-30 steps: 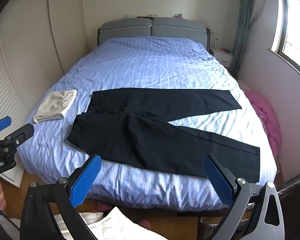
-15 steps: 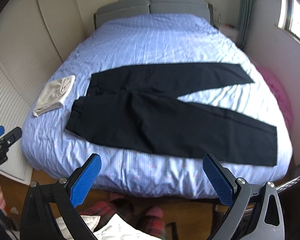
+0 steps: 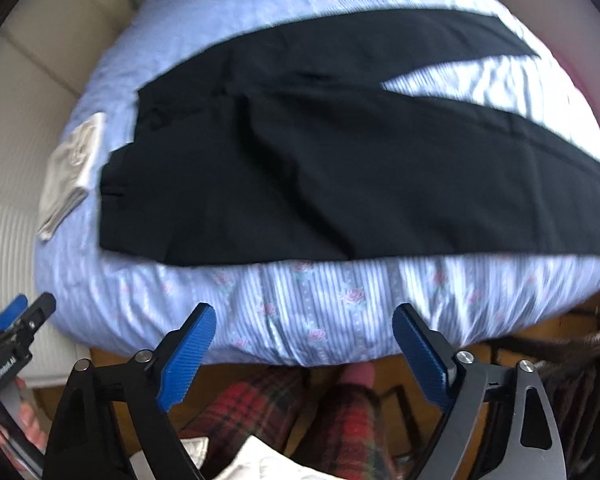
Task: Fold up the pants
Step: 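Grasp the trouser waistband with the left tool while the right tool grasps a leg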
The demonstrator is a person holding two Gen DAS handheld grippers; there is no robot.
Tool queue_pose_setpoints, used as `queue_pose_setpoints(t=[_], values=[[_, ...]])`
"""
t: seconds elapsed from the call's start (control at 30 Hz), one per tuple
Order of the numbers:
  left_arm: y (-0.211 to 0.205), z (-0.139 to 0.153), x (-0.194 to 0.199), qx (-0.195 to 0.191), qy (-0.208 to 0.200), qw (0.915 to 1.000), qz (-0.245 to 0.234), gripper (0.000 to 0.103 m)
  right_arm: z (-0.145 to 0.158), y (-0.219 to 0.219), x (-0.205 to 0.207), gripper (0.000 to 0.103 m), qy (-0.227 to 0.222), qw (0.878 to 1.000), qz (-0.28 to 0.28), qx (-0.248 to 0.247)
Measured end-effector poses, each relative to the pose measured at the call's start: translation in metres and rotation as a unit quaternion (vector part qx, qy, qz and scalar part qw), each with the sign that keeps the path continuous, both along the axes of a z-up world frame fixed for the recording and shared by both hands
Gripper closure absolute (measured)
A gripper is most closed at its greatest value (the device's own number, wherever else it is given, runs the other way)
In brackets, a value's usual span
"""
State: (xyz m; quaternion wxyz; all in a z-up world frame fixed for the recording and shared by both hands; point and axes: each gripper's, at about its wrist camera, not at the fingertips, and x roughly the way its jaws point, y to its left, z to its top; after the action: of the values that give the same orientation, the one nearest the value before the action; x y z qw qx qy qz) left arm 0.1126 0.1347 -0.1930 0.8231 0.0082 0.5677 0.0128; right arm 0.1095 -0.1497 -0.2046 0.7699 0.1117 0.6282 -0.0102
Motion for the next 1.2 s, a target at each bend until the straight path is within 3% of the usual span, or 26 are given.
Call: queue_pose_setpoints(t=[0.23,0.43,0.63,0.9,1.2], values=[[0.012,-0.061,0.044,-0.023,0.049,0.9983,-0.019,0.002,-0.047,-0.001,0.017,0.016,0.031,0.996,-0.087,0.015],[0.017,-0.098,0.068,-0.039,0.081,0.9958,-0.016,0.002,-0.082,-0.004,0.021,0.017,0.051,0.991,-0.119,0.029],[0.017,-0.116,0.08,-0.048,0.079,0.9955,-0.016,0.003,-0.12,-0.014,0.028,0.026,0.063,0.985,-0.148,0.062],[0.016,-0.137,0.085,-0.109,0.101,0.9886,0.021,0.003,-0.142,-0.024,0.03,0.028,0.056,0.979,-0.172,0.091],[0.018,-0.165,0.099,-0.109,0.112,0.9874,0.023,0.009,-0.161,-0.038,0.026,0.031,0.039,0.973,-0.196,0.119]])
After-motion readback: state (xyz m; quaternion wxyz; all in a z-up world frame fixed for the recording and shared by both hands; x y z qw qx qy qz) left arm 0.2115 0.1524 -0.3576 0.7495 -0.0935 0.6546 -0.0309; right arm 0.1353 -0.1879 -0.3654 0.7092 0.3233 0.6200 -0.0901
